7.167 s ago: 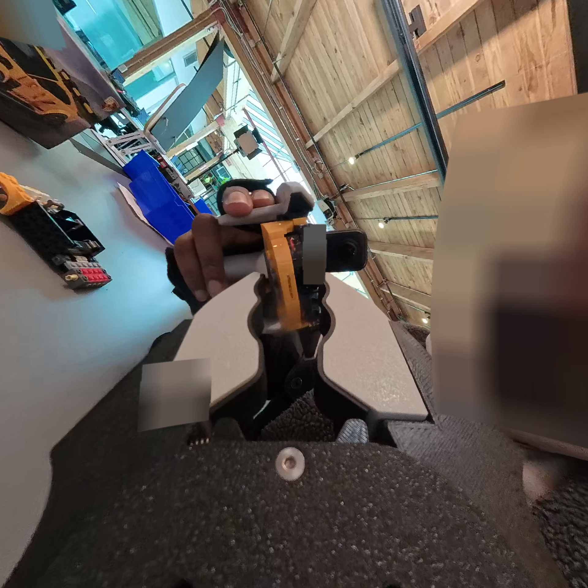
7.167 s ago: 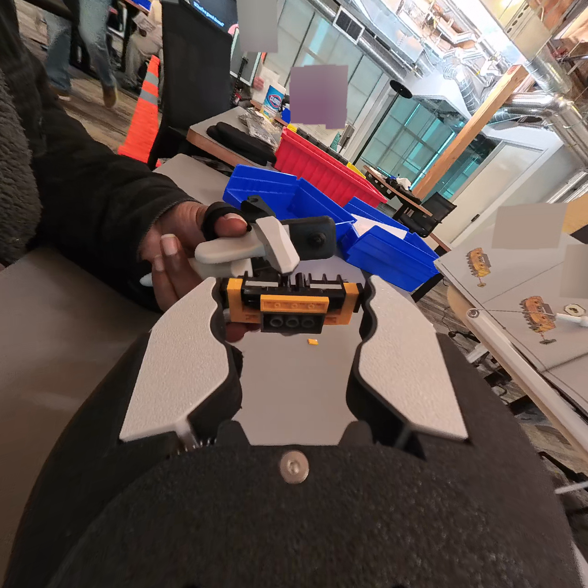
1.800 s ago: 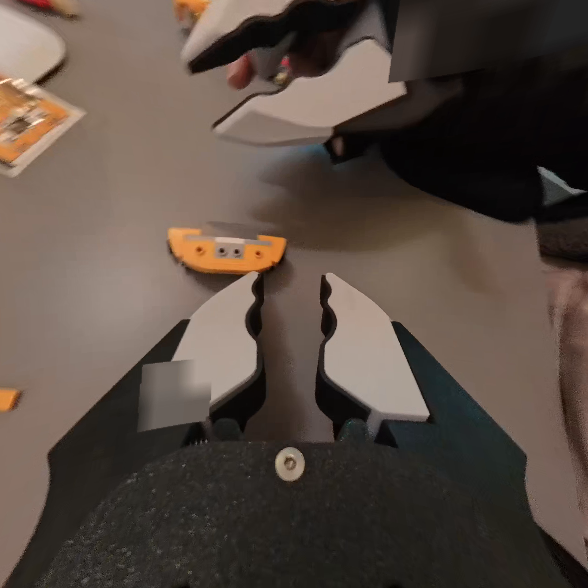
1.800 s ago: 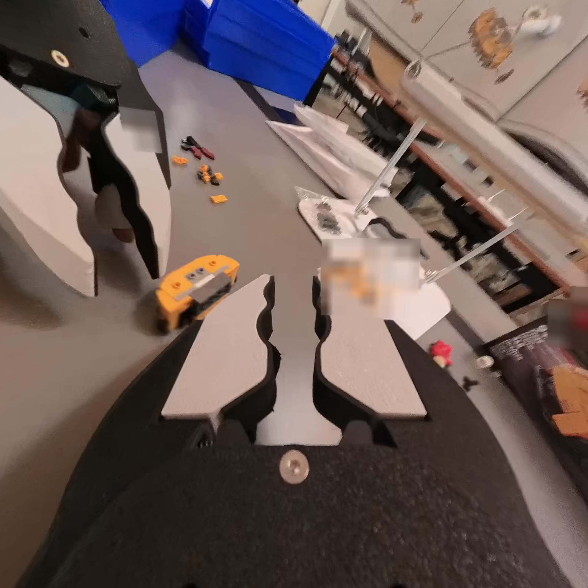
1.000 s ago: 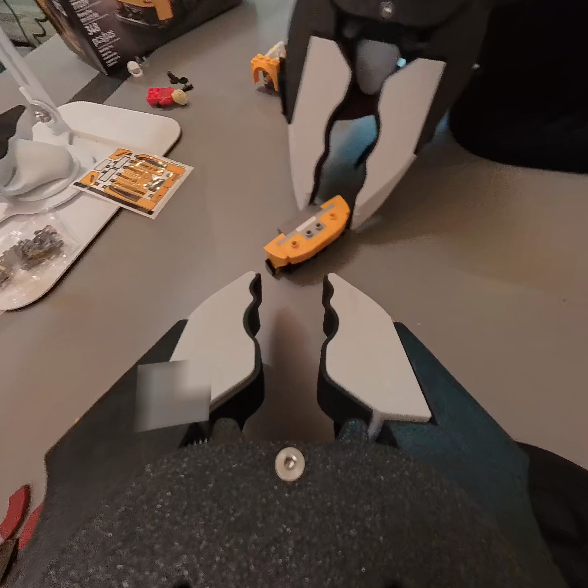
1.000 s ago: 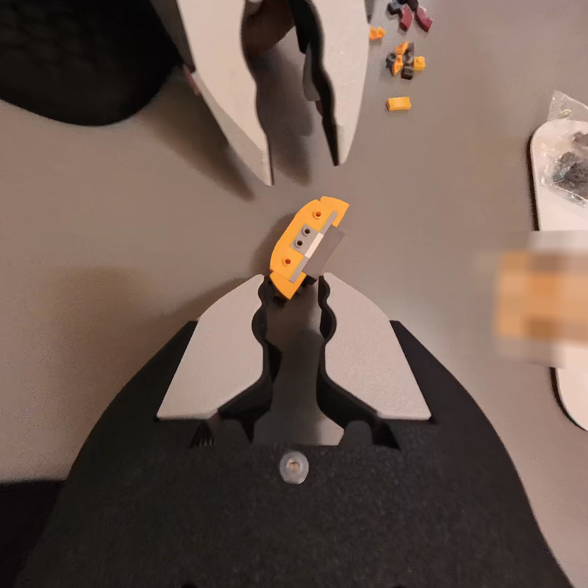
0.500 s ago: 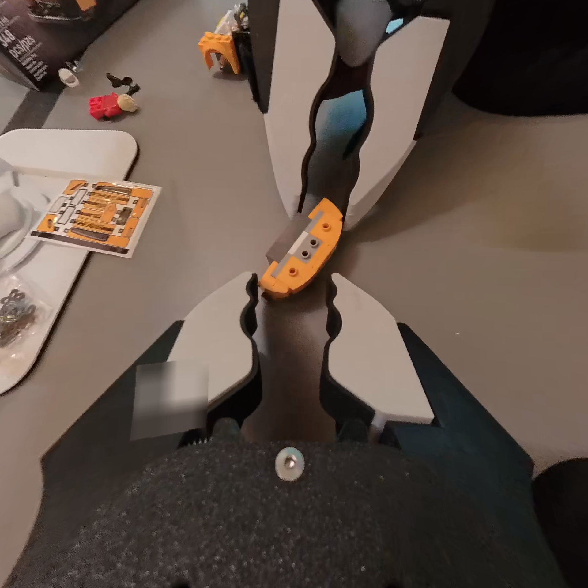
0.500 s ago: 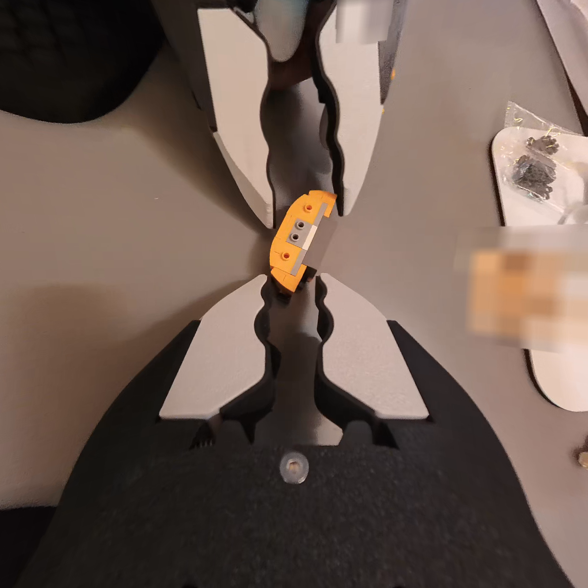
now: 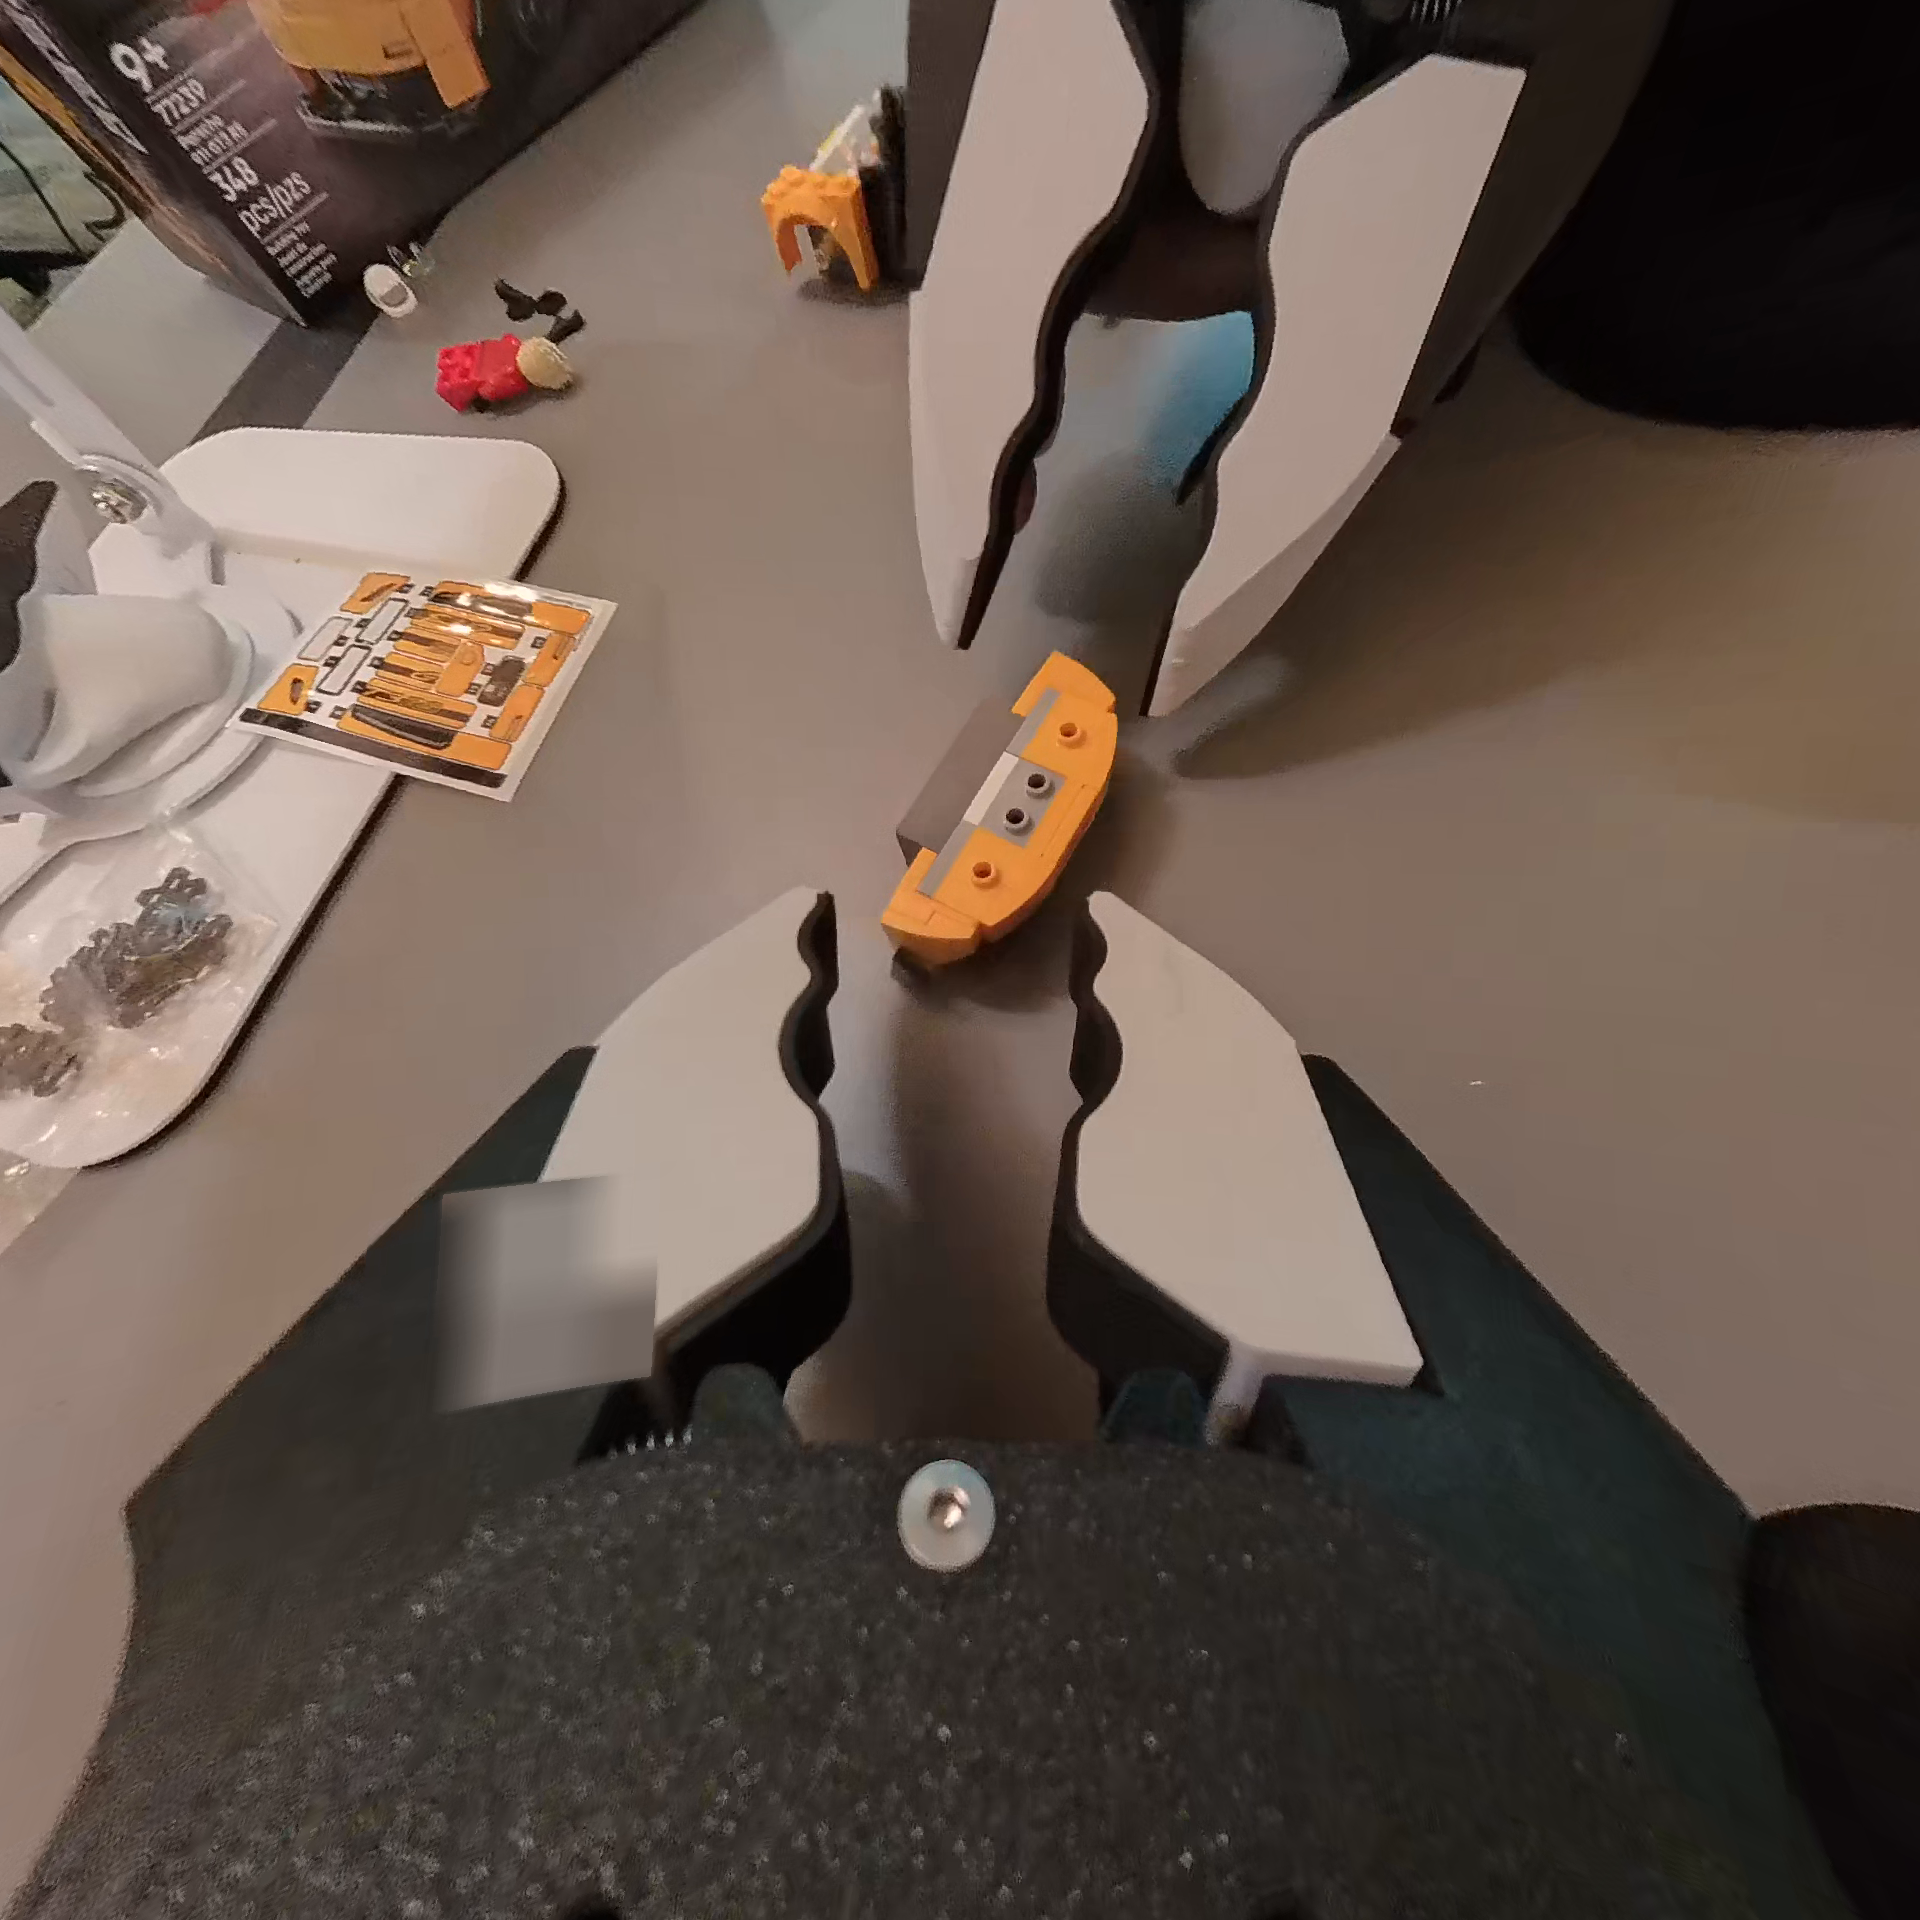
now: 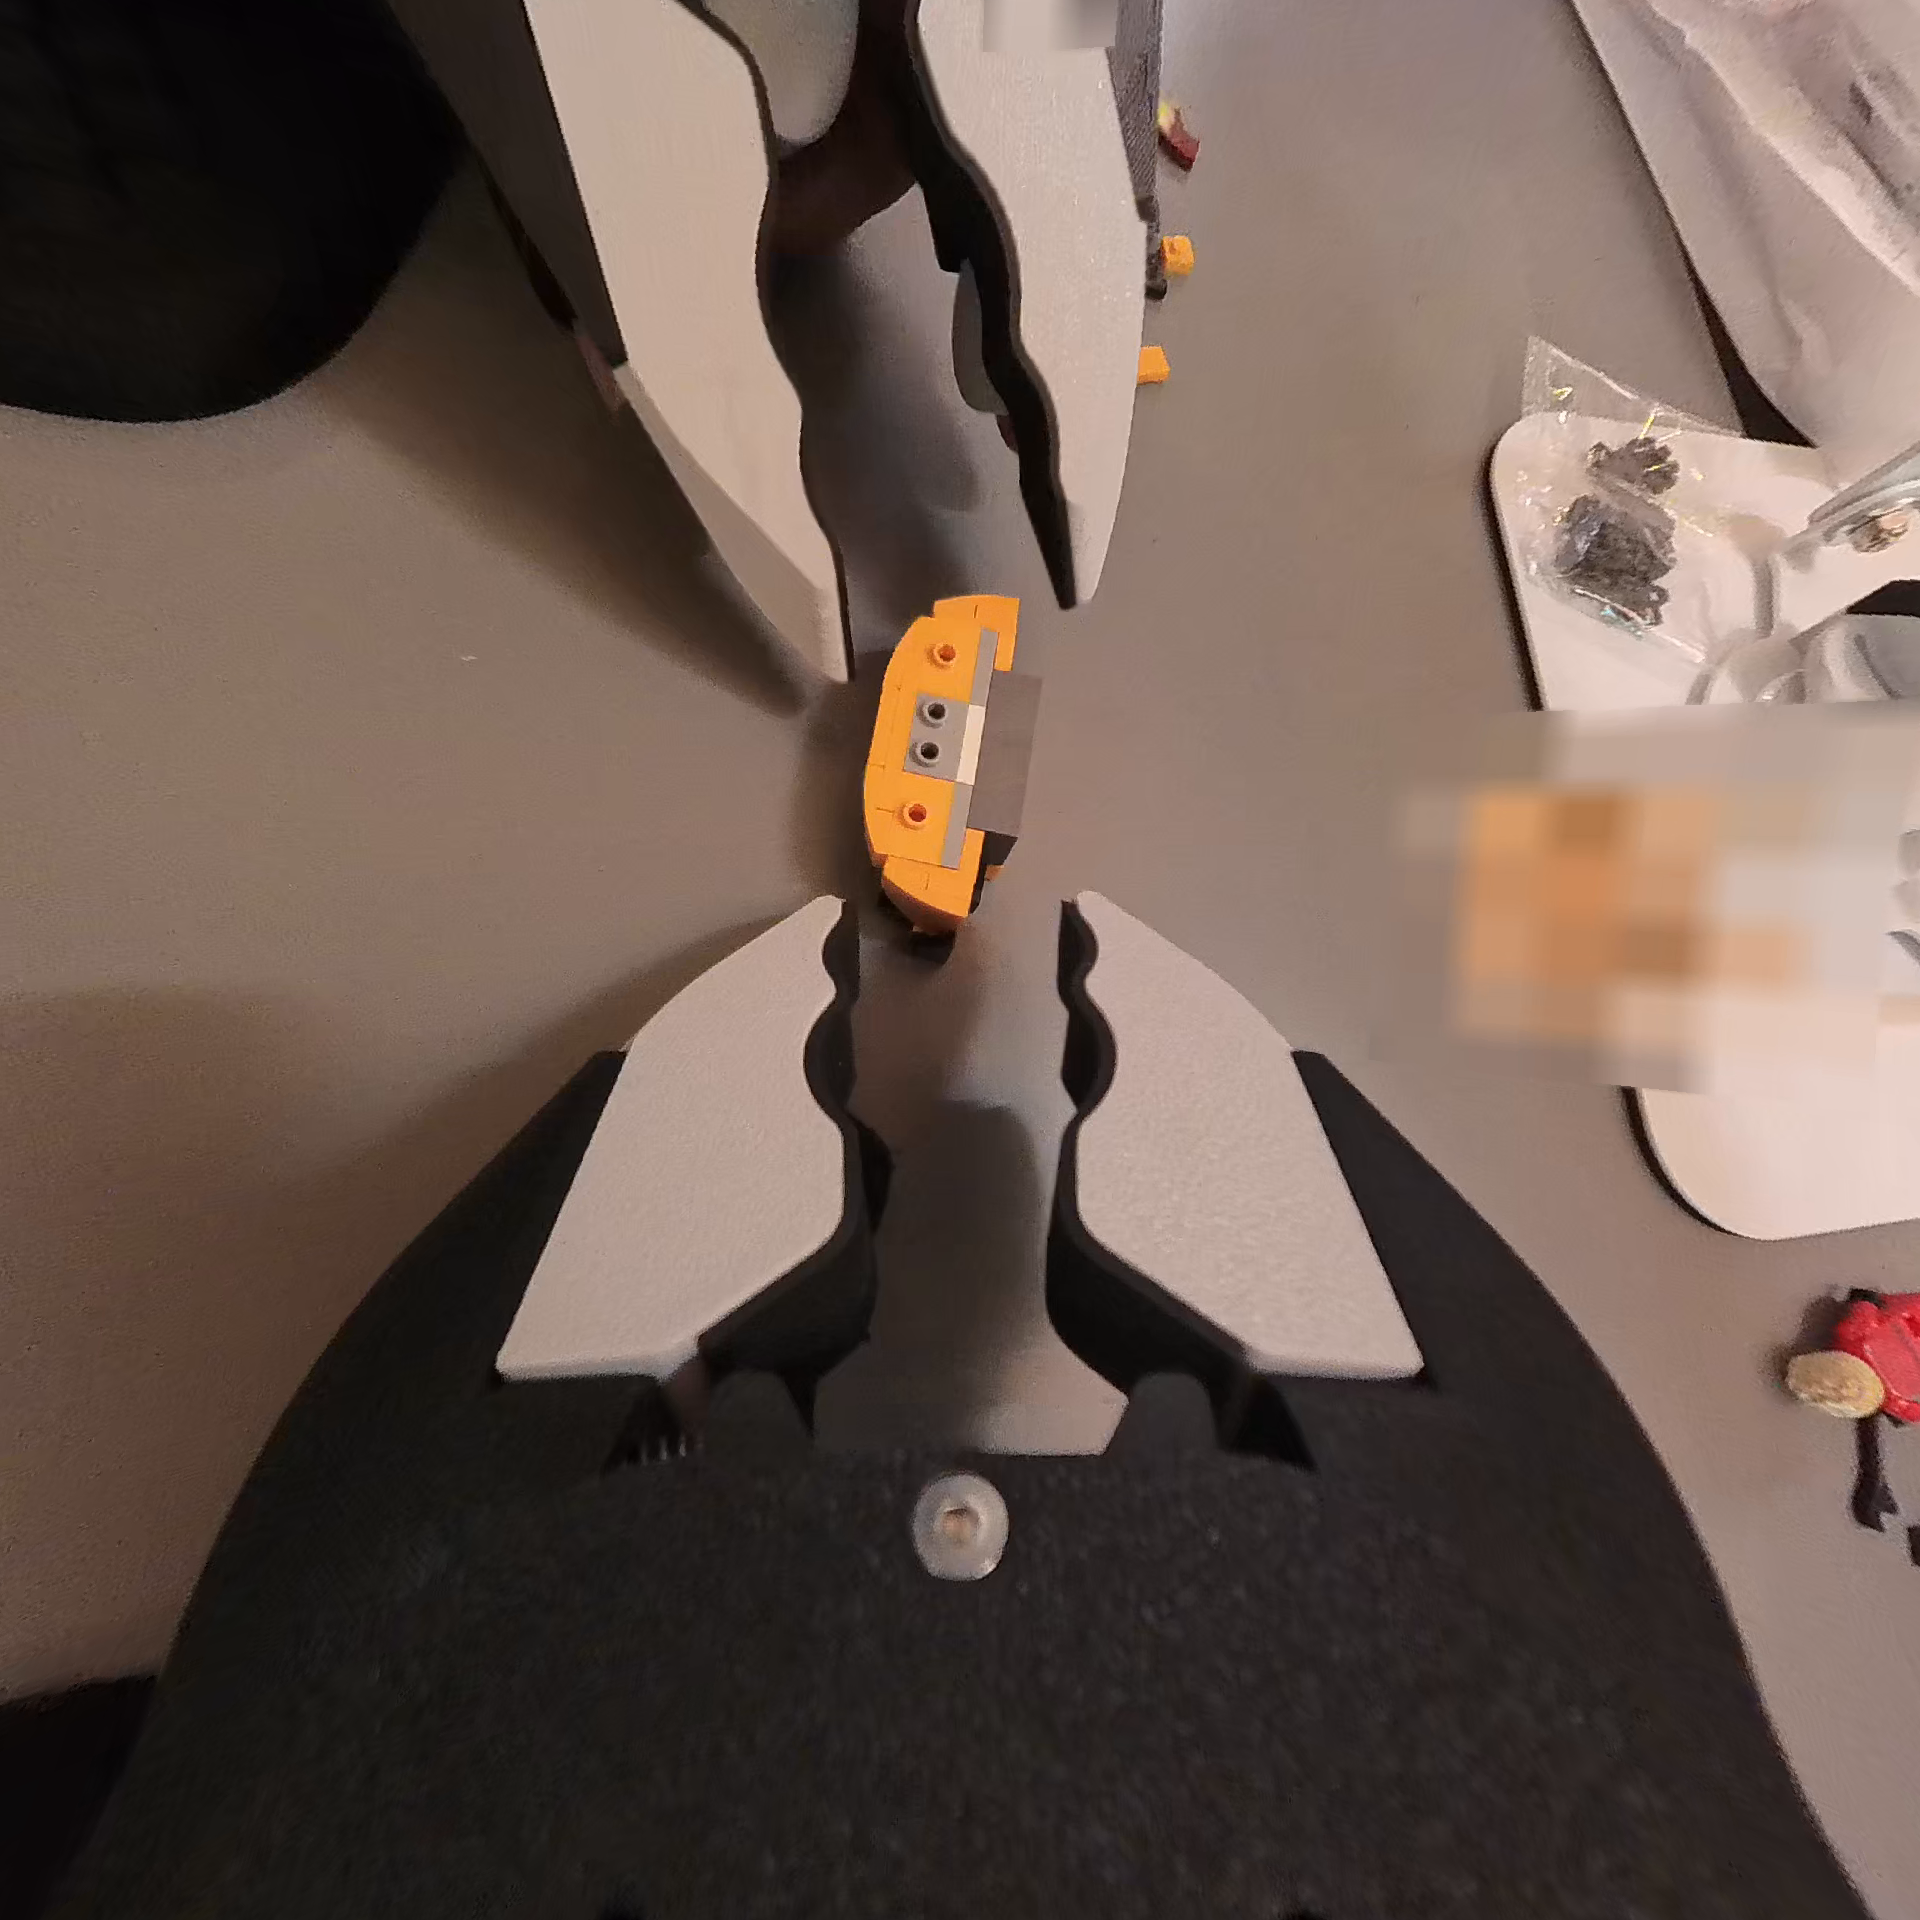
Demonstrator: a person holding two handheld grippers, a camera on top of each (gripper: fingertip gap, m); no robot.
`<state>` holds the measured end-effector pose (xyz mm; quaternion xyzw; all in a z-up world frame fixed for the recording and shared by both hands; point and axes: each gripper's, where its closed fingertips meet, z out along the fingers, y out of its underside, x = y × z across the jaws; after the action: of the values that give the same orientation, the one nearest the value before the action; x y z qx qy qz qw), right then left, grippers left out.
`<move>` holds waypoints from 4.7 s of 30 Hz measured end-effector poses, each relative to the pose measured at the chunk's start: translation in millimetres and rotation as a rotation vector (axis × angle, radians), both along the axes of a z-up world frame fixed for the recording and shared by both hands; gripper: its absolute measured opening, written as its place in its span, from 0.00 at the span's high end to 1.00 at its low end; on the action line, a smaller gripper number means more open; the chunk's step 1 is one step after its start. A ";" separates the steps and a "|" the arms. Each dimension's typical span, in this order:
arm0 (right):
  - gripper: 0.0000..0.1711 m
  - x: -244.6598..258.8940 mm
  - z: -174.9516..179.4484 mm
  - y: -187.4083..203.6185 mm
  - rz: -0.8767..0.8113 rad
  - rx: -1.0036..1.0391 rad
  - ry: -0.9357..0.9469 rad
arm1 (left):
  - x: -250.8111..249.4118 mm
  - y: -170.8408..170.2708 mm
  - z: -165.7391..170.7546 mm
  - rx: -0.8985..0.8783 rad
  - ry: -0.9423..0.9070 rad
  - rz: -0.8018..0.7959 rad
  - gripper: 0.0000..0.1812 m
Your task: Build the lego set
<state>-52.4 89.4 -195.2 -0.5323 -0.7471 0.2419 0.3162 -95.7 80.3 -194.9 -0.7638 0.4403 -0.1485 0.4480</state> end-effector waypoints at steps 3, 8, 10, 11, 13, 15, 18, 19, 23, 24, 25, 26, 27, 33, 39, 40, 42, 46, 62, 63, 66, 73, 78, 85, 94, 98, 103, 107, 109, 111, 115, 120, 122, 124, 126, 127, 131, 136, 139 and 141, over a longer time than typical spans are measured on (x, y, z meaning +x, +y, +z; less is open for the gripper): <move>0.79 0.2 3.4 1.7 -0.008 0.022 0.010 | -2.3 0.4 1.8 0.002 -0.013 0.013 0.76; 0.78 -0.1 3.8 5.3 -0.022 0.047 0.012 | -1.2 -0.6 -5.4 -0.004 0.038 0.005 0.76; 0.78 -1.8 6.6 6.9 -0.035 0.045 0.032 | -0.9 -0.1 -9.2 -0.007 0.065 0.007 0.76; 0.79 -3.1 9.0 7.5 -0.044 0.035 0.048 | -0.4 0.7 -9.1 -0.006 0.067 0.011 0.77; 0.79 -7.7 18.0 11.0 -0.078 0.009 0.108 | -0.9 2.3 -9.7 -0.004 0.074 0.024 0.81; 0.79 -11.7 30.1 16.0 -0.115 -0.010 0.179 | -0.8 2.2 -9.6 -0.001 0.076 0.023 0.82; 0.80 -15.4 46.9 27.1 -0.179 -0.013 0.286 | -0.7 1.6 -9.4 0.005 0.079 0.020 0.83; 0.80 -15.9 50.8 31.3 -0.201 -0.008 0.315 | -0.6 1.5 -9.4 0.006 0.079 0.020 0.84; 0.80 -13.7 68.2 50.9 -0.309 0.038 0.438 | -0.3 0.0 -3.4 0.013 0.037 0.012 0.79; 0.80 -12.4 73.8 55.6 -0.335 0.047 0.474 | 0.1 -0.4 1.9 0.020 0.000 0.008 0.77; 0.80 -10.6 79.9 59.9 -0.361 0.056 0.512 | 0.4 -0.4 8.9 0.026 -0.051 0.008 0.77; 0.80 -8.5 85.3 64.0 -0.385 0.063 0.546 | -0.1 0.6 16.8 0.034 -0.108 0.015 0.77; 0.81 -6.3 89.8 67.5 -0.406 0.067 0.571 | -2.0 2.8 25.0 0.046 -0.162 0.032 0.77; 0.83 3.5 101.9 74.7 -0.444 0.065 0.635 | -39.0 27.0 49.2 0.125 -0.284 0.264 0.82; 0.83 3.4 99.6 73.7 -0.435 0.067 0.623 | -59.6 35.3 53.5 0.142 -0.317 0.373 0.84; 0.83 2.9 98.7 72.7 -0.428 0.063 0.618 | -60.6 35.6 52.9 0.143 -0.313 0.378 0.84; 0.84 -0.2 92.9 64.6 -0.378 0.041 0.585 | -61.2 36.1 51.2 0.144 -0.299 0.383 0.85; 0.81 -9.2 53.8 27.1 -0.179 0.030 0.340 | -61.5 36.6 48.9 0.153 -0.270 0.385 0.85; 0.83 -14.7 2.0 -10.9 -0.069 -0.211 0.084 | -55.6 36.1 38.0 0.120 -0.236 0.360 0.87; 0.83 -13.7 8.3 -14.1 -0.056 -0.281 0.107 | -55.5 36.1 38.1 0.118 -0.238 0.360 0.87; 0.83 -10.4 25.9 -19.6 -0.021 -0.435 0.176 | -54.7 35.7 36.9 0.113 -0.234 0.356 0.87; 0.83 -7.6 32.9 -20.5 -0.006 -0.536 0.205 | -52.3 34.8 34.6 0.110 -0.217 0.342 0.87; 0.83 -7.4 32.8 -19.3 -0.011 -0.544 0.208 | -48.1 32.7 33.6 0.107 -0.210 0.315 0.88; 0.83 -6.8 30.2 -15.2 -0.031 -0.550 0.205 | -23.5 17.6 46.8 0.151 -0.267 0.149 0.86; 0.83 -8.3 36.8 -11.2 -0.052 -0.566 0.244 | 23.8 -18.1 42.0 0.215 -0.141 -0.146 0.76; 0.83 -10.8 49.1 -15.5 -0.033 -0.617 0.295 | 28.9 -15.6 37.4 0.308 -0.003 -0.140 0.73; 0.83 -12.3 57.8 -20.9 -0.009 -0.681 0.327 | 25.8 -14.2 44.6 0.388 0.039 -0.121 0.85; 0.83 -10.8 59.3 -22.5 0.005 -0.717 0.328 | 25.9 -16.9 49.3 0.359 -0.013 -0.128 0.85; 0.83 -10.0 57.2 -23.5 0.010 -0.727 0.319 | 26.2 -18.5 49.3 0.336 -0.033 -0.138 0.85; 0.83 -9.1 53.1 -24.8 0.014 -0.725 0.299 | 27.0 -20.5 48.7 0.311 -0.050 -0.149 0.85; 0.82 -8.4 44.9 -26.1 0.018 -0.675 0.267 | 28.2 -24.4 45.2 0.234 -0.089 -0.172 0.85; 0.81 -7.0 35.9 -25.3 0.011 -0.612 0.228 | 26.8 -24.3 39.8 0.210 -0.076 -0.175 0.85; 0.82 -5.9 30.4 -24.6 0.004 -0.585 0.199 | 25.7 -23.2 38.4 0.229 -0.054 -0.173 0.86; 0.83 -5.4 28.3 -23.9 0.002 -0.548 0.190 | 25.4 -22.7 34.9 0.246 -0.022 -0.176 0.85; 0.83 -6.1 27.7 -22.1 0.004 -0.479 0.198 | 24.1 -20.7 30.7 0.265 0.017 -0.169 0.85; 0.83 -6.4 26.1 -21.4 0.005 -0.434 0.195 | 23.6 -20.2 29.0 0.266 0.027 -0.168 0.85; 0.84 -6.8 5.8 -11.1 -0.001 -0.142 0.133 | 18.4 -19.5 15.9 0.174 0.028 -0.162 0.78; 0.85 -8.9 -10.1 -5.2 0.002 0.094 0.050 | 14.9 -16.1 14.5 0.152 0.006 -0.136 0.78; 0.87 -10.2 -12.9 -11.2 0.015 0.101 0.027 | 12.0 -12.8 4.6 0.117 0.038 -0.108 0.81; 0.87 -10.8 -13.3 -14.7 0.021 0.089 0.018 | 6.0 -8.1 -2.8 0.112 0.096 -0.074 0.83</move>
<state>-63.2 74.7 -208.5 -0.5076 -0.7598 0.2164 0.3438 -89.6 72.2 -197.7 -0.7268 0.4969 -0.1033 0.4628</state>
